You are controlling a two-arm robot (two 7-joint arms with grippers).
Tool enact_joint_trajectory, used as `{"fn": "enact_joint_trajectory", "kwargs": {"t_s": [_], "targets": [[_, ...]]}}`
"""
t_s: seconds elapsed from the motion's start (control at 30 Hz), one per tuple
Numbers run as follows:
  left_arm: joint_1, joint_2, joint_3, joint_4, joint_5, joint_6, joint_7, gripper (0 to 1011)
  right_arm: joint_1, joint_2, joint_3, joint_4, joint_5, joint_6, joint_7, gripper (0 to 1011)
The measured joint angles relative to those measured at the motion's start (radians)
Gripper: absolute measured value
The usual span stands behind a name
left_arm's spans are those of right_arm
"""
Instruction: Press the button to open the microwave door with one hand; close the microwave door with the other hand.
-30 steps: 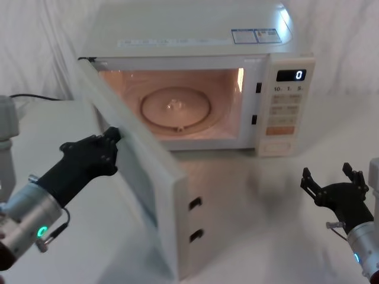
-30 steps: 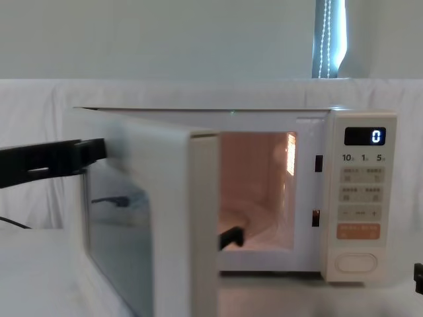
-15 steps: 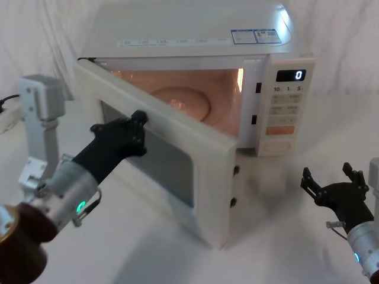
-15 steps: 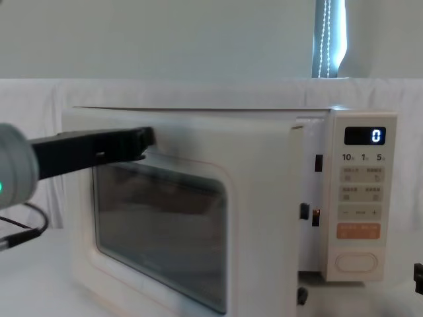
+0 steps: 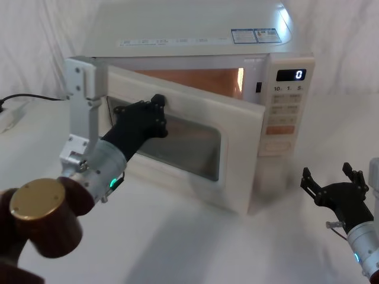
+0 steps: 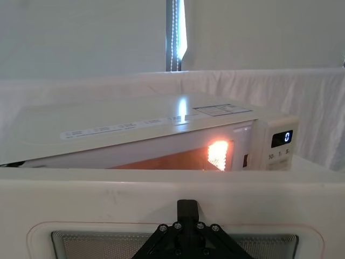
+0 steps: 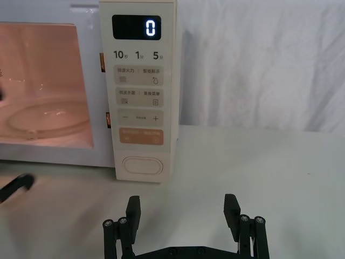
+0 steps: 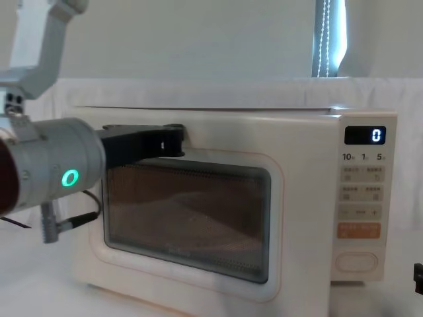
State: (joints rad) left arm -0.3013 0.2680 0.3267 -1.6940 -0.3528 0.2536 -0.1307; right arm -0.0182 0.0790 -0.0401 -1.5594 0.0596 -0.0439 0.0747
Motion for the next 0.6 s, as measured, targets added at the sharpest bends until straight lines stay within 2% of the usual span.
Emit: {"fn": "enact_joint_trajectory", "kwargs": {"t_s": [0.6], "targets": [[-0.134,-0.088,0.032,0.162,0.115,0.002,0.004,0,0.0,0.0,0.0,0.0,0.0,0.0,0.0,1002]]}}
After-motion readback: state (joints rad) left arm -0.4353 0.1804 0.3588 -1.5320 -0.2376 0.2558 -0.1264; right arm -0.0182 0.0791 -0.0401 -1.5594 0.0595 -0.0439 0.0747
